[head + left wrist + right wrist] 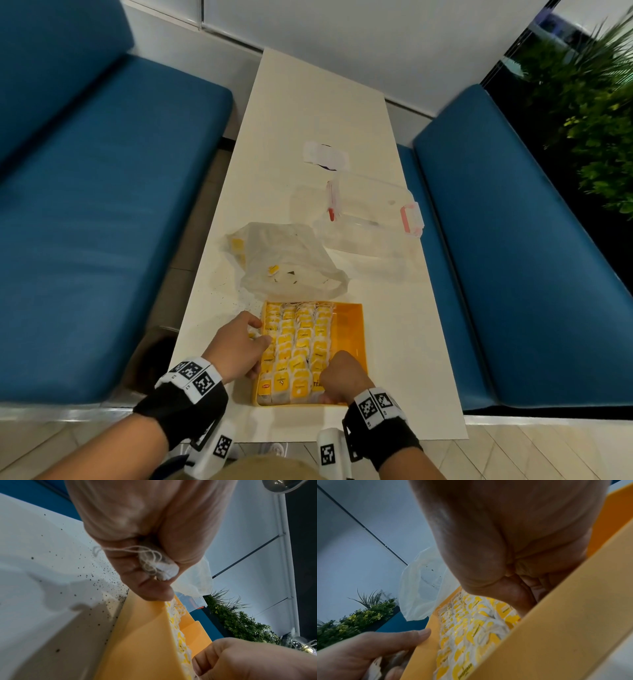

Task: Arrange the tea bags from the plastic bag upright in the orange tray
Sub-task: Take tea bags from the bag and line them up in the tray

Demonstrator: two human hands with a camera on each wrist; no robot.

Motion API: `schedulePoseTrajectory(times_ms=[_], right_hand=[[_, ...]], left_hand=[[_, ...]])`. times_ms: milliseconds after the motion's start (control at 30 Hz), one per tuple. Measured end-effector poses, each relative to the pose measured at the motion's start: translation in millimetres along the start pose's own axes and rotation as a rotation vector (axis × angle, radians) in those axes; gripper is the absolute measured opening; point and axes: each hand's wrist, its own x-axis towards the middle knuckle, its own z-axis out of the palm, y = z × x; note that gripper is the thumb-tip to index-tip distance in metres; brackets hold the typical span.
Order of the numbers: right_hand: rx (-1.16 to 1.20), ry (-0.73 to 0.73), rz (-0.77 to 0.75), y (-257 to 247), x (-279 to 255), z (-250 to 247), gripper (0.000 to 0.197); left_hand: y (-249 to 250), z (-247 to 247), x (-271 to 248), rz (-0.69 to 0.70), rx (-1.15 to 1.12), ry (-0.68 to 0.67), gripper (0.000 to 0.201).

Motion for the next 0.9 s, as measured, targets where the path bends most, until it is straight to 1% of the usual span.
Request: schedulePoseTrajectory(times_ms=[100, 133, 200, 233, 267, 333, 367, 433, 467, 533, 600, 667, 733, 900], right_hand=[[-0.008, -0.02, -0.023, 3.1, -6.1, -9.1, 0.026], [-0.025, 0.004, -0.031, 4.8, -7.4, -13.5, 0.024], [-0.04, 0.102, -0.075, 4.0, -11.4, -21.5, 0.008], [-0.022, 0.167, -0.122, 2.9, -13.2, -24.8, 0.009], [0.01, 0.225, -0.191, 0.0, -15.9, -28.0, 0.018], [0.103, 0.289, -0.41, -12.9, -28.8, -33.7, 0.025], [0.14, 0.289, -0.545, -21.6, -37.7, -36.2, 0.027], [0.154, 0.238, -0.785, -36.1, -49.7, -36.7, 0.033], [0.142, 0.204, -0.875, -40.1, -52.7, -35.0, 0.035], [0.119, 0.169, -0.991, -44.1, -53.0, -30.1, 0.034], [0.049, 0.185, -1.061, -46.0, -50.8, -26.9, 0.031], [-0.058, 0.251, -1.111, -46.1, -47.1, -24.2, 0.028], [-0.132, 0.306, -1.118, -45.2, -43.1, -22.8, 0.024], [-0.251, 0.404, -1.102, -42.7, -36.1, -20.6, 0.022]], left_hand=[[3.6, -7.1, -2.9, 0.023, -0.018, 0.019, 0.021], [5.8, -10.1, -4.2, 0.029, -0.038, 0.027, 0.021], [11.3, -15.1, -5.7, 0.014, -0.149, 0.023, 0.025], [14.7, -16.9, -6.4, -0.017, -0.248, 0.005, 0.03], [19.1, -17.8, -7.5, -0.061, -0.361, -0.027, 0.034], [29.6, -17.5, -10.4, -0.15, -0.56, -0.112, 0.033], [34.6, -16.5, -11.3, -0.188, -0.635, -0.149, 0.032], [43.4, -13.2, -12.2, -0.244, -0.745, -0.195, 0.029], [46.7, -11.2, -12.0, -0.263, -0.786, -0.206, 0.027], [52.2, -7.0, -11.1, -0.271, -0.848, -0.217, 0.023], [55.3, -4.2, -9.5, -0.268, -0.88, -0.219, 0.022], [55.3, -3.0, -6.6, -0.263, -0.891, -0.218, 0.028], [55.3, -1.7, -4.8, -0.245, -0.875, -0.215, 0.033], [55.2, 0.7, -4.9, -0.226, -0.85, -0.191, 0.034]])
